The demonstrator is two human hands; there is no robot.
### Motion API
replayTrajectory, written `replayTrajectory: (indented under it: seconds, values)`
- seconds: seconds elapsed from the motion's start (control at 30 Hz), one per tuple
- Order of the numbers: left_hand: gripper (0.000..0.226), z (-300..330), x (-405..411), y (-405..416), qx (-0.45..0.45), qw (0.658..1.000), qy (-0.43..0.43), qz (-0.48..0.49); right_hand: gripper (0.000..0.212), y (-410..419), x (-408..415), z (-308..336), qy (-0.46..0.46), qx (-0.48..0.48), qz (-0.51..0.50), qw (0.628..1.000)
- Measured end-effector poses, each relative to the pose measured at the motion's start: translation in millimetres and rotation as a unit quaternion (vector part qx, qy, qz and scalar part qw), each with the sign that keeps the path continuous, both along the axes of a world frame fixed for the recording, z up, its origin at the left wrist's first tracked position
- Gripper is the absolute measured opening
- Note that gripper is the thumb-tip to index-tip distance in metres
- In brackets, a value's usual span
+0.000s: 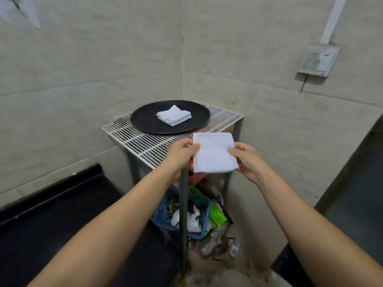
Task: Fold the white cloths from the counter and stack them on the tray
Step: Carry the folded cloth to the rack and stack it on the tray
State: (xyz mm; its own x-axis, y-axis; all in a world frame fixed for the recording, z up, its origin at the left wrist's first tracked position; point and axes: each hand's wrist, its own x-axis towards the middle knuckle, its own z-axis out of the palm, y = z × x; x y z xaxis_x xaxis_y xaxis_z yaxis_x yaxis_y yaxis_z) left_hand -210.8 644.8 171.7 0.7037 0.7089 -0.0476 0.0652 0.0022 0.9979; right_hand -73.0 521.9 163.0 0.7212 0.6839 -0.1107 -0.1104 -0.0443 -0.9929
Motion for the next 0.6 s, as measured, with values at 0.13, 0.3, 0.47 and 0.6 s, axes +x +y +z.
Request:
replayTrajectory:
  seconds: [0.13, 0.3, 0.47, 0.6]
  values:
    - [0.014, 20.4, 31.8, 61.3, 0.03, 0.998, -0.002, 0.058, 0.017, 75.7, 47.9, 19.8, -0.034, 0.023, 0.046, 0.998]
    - [0.013, 34.2, 67.6, 134.6, 0.017, 0.99, -0.008, 0.138, 0.02, 181.8, 100.0, 41.7, -0.074, 0.043, 0.127, 0.988]
    - [0.012, 36.9, 103.1, 198.2, 0.0, 0.971, 0.017, 0.24, 0.02, 280.7, 145.3, 50.5, -0.176, -0.003, 0.196, 0.965]
    - [0.025, 16.5, 121.3, 231.4, -0.03, 0.952, 0.029, 0.303, 0.013, 326.9, 164.8, 36.8, -0.263, -0.048, 0.255, 0.929]
